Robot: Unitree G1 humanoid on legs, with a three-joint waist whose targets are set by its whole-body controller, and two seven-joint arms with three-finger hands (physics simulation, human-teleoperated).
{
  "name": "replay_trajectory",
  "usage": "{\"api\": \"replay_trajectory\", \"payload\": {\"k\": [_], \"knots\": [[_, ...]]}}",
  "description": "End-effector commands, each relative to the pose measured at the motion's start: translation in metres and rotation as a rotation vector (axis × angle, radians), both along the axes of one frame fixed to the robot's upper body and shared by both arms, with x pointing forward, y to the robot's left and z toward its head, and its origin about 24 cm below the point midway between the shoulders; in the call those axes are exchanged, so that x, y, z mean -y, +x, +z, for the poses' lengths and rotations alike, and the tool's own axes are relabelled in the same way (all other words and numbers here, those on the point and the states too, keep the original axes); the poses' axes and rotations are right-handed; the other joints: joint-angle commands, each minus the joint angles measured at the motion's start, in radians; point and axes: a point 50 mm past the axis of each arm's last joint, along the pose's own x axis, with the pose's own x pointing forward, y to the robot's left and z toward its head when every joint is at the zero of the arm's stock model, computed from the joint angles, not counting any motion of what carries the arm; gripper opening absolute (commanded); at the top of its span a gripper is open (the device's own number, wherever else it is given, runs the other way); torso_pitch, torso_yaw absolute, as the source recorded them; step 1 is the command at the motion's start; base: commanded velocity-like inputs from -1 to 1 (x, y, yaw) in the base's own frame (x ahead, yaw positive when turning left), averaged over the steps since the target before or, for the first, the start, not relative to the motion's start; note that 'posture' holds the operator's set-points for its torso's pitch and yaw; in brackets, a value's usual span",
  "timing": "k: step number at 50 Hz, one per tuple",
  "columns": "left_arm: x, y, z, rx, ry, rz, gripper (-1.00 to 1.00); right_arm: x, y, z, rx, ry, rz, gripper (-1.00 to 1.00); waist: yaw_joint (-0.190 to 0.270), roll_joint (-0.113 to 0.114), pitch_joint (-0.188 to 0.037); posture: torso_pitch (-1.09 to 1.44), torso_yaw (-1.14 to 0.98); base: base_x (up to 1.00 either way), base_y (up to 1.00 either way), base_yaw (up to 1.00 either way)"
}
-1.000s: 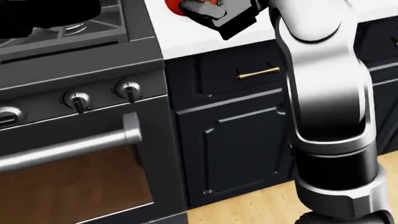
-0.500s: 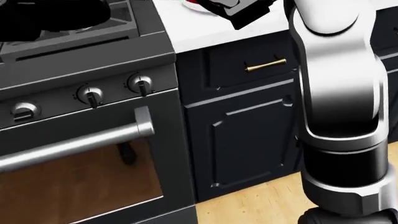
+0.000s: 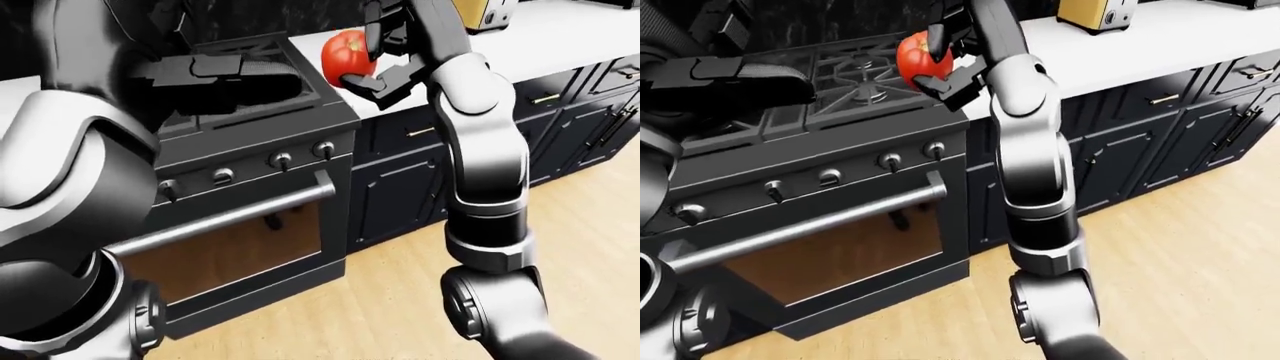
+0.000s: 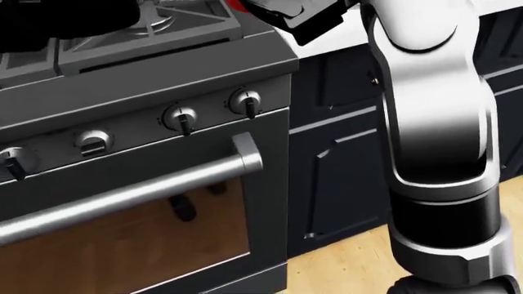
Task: Pick the tomato from the plate and place it in the pan.
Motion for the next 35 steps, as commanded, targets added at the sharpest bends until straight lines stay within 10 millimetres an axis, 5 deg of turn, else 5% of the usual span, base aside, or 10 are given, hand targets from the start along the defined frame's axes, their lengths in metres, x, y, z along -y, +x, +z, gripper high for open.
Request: {"api": "replay_trajectory", "payload": {"k": [1, 8, 11, 14, 16, 23, 26, 27, 31, 35], "knots": [[-0.0017, -0.0051, 0.0097, 0.055, -0.02, 0.002, 1.0, 0.0012, -0.0085, 0.0191, 0.097, 0.01, -0.004, -1.0, -0.001, -0.002, -0.028, 0.0, 0.0, 0.0, 0.43, 0.0], [-0.0022, -0.005, 0.0094, 0.055, -0.019, 0.002, 1.0, 0.001, -0.0092, 0.0194, 0.096, 0.009, -0.003, -1.0, 0.015, -0.029, -0.048, 0.0, 0.0, 0.0, 0.43, 0.0], [-0.0017, -0.0053, 0.0095, 0.055, -0.018, 0.002, 1.0, 0.0012, -0.009, 0.0195, 0.095, 0.007, -0.004, -1.0, 0.013, 0.011, -0.021, 0.0, 0.0, 0.0, 0.42, 0.0], [-0.0014, -0.005, 0.0091, 0.054, -0.018, 0.002, 1.0, 0.0015, -0.0094, 0.0217, 0.098, 0.006, -0.005, -1.0, 0.003, 0.098, -0.052, 0.0, 0.0, 0.0, 0.43, 0.0], [-0.0015, -0.0054, 0.0097, 0.056, -0.018, 0.001, 1.0, 0.001, -0.0098, 0.0223, 0.098, 0.004, -0.003, -1.0, 0.008, 0.088, -0.021, 0.0, 0.0, 0.0, 0.43, 0.0], [-0.0014, -0.0052, 0.0093, 0.056, -0.018, 0.001, 1.0, 0.0013, -0.0101, 0.0238, 0.1, 0.006, -0.003, -1.0, 0.002, 0.001, -0.011, 0.0, 0.0, 0.0, 0.43, 0.0], [-0.0014, -0.0051, 0.0094, 0.056, -0.018, 0.002, 1.0, 0.0013, -0.0098, 0.0221, 0.098, 0.008, -0.003, -1.0, 0.004, -0.072, -0.03, 0.0, 0.0, 0.0, 0.43, 0.0], [-0.0015, -0.0049, 0.0091, 0.056, -0.017, 0.003, 1.0, 0.0011, -0.0099, 0.0222, 0.099, 0.008, -0.002, -1.0, -0.003, -0.036, -0.02, 0.0, 0.0, 0.0, 0.43, 0.0], [-0.0018, -0.0048, 0.0088, 0.057, -0.015, 0.003, 1.0, 0.0005, -0.0099, 0.0213, 0.098, 0.011, 0.0, -1.0, 0.01, -0.042, -0.043, 0.0, 0.0, 0.0, 0.4, 0.0], [-0.0015, -0.0052, 0.0092, 0.057, -0.015, 0.003, 1.0, 0.0006, -0.0101, 0.0209, 0.098, 0.012, -0.001, -1.0, 0.011, 0.006, -0.019, 0.0, 0.0, 0.0, 0.38, 0.0]]}}
